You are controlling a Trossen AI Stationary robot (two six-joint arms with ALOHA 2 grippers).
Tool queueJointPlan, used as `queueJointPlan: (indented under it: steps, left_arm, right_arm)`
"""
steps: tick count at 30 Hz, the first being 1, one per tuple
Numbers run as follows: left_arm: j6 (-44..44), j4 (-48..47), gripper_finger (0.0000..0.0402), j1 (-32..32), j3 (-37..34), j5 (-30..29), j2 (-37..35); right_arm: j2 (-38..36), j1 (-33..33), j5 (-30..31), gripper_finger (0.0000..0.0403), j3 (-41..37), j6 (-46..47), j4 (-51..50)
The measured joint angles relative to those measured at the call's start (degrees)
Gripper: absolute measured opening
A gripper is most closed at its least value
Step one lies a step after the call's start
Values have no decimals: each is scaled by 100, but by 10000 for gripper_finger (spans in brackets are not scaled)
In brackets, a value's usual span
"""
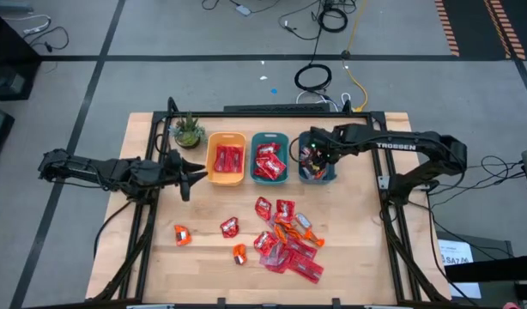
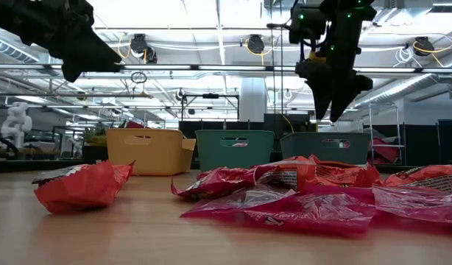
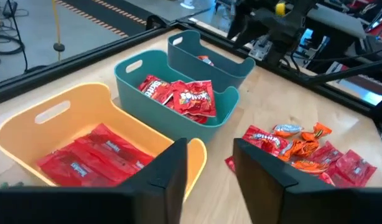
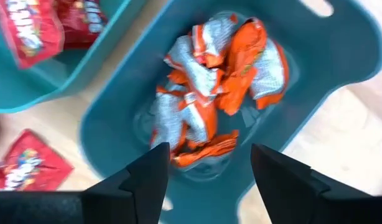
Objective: Sort candy
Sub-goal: Put the red candy into the top left yellow bin
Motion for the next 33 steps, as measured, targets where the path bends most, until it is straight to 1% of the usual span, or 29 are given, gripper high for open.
queueJointPlan:
  steps: [4, 10, 13, 15, 17, 19, 21, 24, 27, 31, 33]
  left_arm:
    - [13, -203, 201, 0, 0, -9, 0]
    - [0, -613, 315, 0, 0, -94, 2]
    - [0, -586, 347, 0, 0, -60, 2]
    - [-4, -613, 358, 0, 0, 66, 2]
    - [74, -663, 362, 0, 0, 353, 1]
    - [224, -635, 363, -2, 0, 314, 29]
    - [329, -664, 364, 0, 7, 88, 70]
    - [273, -1016, 364, -13, 240, 37, 257]
    - [8, -1443, 364, -125, 655, -33, 664]
    - [-8, -1740, 364, -445, 1337, -376, 1465]
    - [-165, -1731, 364, -639, 1686, -575, 1931]
  right_arm:
    - [-180, 283, 1, 215, 0, 496, -3]
    - [-620, 832, 106, 215, 0, 1427, -9]
    - [-834, 1157, 244, 215, 0, 1914, -88]
    - [-948, 1393, 351, 215, 0, 2241, -105]
    - [-1011, 1613, 377, 215, 0, 2527, -111]
    - [-1022, 1828, 379, 215, 0, 2777, -114]
    - [-1020, 2031, 379, 215, 0, 3011, -156]
    - [-1008, 2341, 368, 215, 0, 3395, -291]
    - [-1000, 2708, 402, 215, 0, 3869, -503]
    - [-1000, 3376, 1131, 215, 0, 4350, -552]
    - [-1000, 3660, 1306, 215, 0, 4540, -558]
